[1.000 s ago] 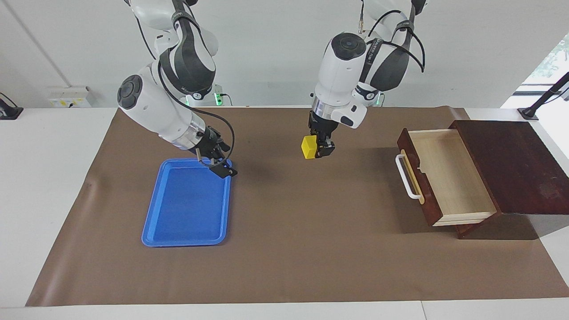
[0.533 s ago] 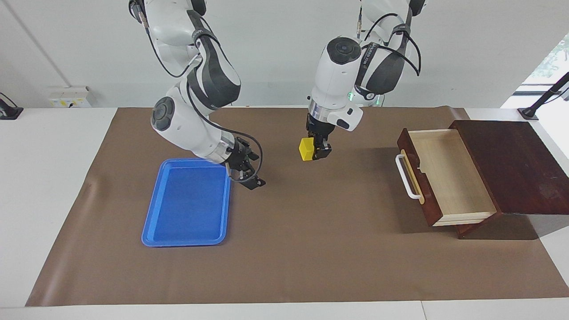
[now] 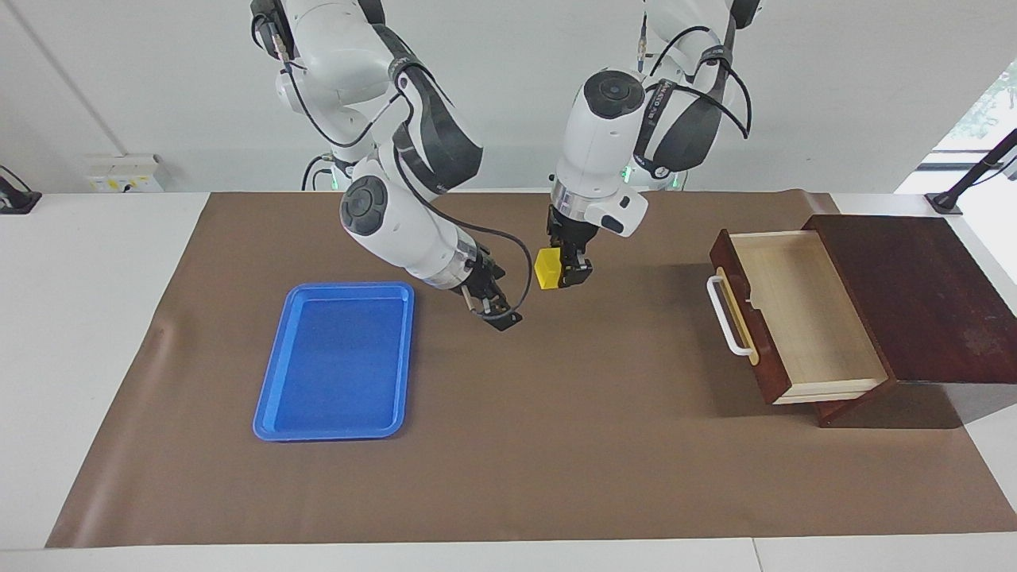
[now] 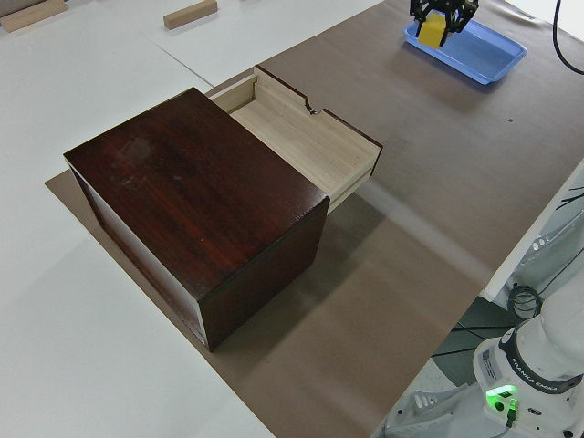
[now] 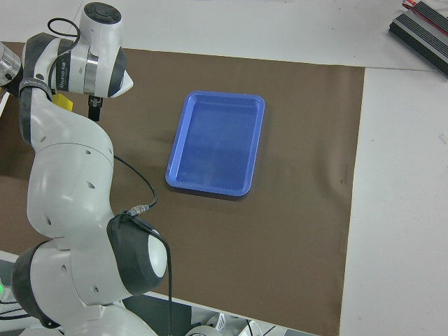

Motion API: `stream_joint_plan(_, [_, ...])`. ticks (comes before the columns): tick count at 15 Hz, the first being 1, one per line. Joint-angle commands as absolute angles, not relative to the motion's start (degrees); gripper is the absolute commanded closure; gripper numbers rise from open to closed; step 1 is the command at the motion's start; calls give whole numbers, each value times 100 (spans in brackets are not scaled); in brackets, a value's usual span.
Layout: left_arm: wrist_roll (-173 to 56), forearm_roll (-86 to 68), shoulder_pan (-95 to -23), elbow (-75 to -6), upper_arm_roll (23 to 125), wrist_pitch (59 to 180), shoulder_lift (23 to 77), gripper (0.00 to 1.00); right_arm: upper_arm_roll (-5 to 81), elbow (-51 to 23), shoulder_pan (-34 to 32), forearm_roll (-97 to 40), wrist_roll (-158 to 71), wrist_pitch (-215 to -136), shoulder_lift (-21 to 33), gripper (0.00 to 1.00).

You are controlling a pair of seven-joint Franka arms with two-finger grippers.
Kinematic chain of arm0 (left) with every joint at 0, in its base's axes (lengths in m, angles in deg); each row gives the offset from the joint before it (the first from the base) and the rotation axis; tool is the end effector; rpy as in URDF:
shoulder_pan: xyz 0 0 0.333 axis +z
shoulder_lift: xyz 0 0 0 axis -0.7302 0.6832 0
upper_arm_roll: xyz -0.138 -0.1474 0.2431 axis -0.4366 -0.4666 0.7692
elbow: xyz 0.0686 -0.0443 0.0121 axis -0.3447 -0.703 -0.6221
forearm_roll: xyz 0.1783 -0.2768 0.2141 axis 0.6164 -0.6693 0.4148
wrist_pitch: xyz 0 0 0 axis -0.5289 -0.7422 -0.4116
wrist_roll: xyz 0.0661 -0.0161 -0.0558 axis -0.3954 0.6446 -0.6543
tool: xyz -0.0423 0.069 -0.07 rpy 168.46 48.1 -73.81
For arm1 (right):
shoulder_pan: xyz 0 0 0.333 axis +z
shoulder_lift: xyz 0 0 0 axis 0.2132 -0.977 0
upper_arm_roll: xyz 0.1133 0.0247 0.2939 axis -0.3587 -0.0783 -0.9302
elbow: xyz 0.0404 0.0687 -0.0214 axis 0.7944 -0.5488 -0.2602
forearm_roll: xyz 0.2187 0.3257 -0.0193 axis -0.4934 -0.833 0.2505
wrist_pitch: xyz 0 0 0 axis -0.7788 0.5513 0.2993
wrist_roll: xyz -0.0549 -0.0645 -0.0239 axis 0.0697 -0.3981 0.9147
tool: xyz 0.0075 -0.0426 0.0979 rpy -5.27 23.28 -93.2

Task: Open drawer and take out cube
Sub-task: 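Move the right gripper toward the yellow cube held by the left gripper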

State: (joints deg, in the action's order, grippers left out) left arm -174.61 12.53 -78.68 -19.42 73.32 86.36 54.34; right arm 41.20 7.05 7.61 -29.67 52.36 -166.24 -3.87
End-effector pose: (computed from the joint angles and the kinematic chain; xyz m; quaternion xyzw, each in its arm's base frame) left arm 0.5259 -0.3729 0.5106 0.6603 0.7497 -0.0363 0.0252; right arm 0.6208 0.3091 0.4497 -0.7635 0.5833 0.2288 0.1563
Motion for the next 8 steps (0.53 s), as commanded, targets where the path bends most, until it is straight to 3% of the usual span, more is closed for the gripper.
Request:
stream_joint_plan(1, [-17454, 1334, -7898, -2071, 7388, 8789, 5360, 100, 4143, 774, 817, -2922, 5453, -16485, -325, 0])
stream_joint_plan(8, [-17454, 1334, -7846, -2115, 7388, 8912, 5378, 100, 4108, 774, 931, -2992, 5822, -16257, -105, 0])
